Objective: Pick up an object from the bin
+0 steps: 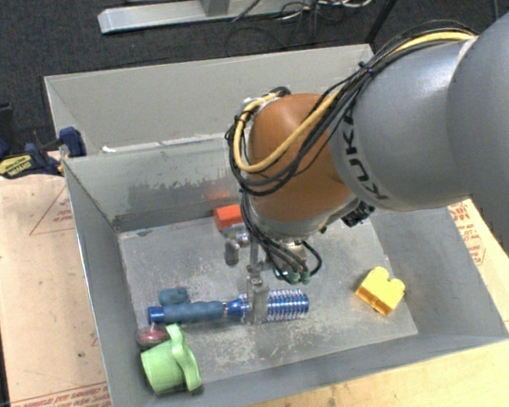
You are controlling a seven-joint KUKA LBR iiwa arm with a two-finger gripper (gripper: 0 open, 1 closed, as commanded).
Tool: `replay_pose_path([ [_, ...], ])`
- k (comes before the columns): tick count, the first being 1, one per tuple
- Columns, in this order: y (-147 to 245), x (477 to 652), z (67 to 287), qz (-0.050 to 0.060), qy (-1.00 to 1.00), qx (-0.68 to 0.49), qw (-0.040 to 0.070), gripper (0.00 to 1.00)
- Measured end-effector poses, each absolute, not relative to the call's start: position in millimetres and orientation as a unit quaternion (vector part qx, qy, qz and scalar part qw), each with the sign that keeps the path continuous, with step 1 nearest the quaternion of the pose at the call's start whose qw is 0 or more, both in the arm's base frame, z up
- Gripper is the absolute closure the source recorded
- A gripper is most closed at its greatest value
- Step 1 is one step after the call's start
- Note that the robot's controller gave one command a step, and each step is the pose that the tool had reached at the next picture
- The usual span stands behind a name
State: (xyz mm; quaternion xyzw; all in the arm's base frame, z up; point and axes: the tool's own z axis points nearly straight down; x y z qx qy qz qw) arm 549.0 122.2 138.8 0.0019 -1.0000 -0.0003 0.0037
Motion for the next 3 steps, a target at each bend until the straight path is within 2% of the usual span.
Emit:
replay_pose_path([
  [1, 123.0, 543.5, 66.3, 0.000, -0.998, -0.059, 0.003, 0.00],
  [2, 123.4, 545.5, 70.1, -0.001, -0.998, -0.060, 0.000, 1.00],
  [3, 130.6, 529.0, 265.5, -0.002, -0.998, -0.057, -0.004, 1.00],
])
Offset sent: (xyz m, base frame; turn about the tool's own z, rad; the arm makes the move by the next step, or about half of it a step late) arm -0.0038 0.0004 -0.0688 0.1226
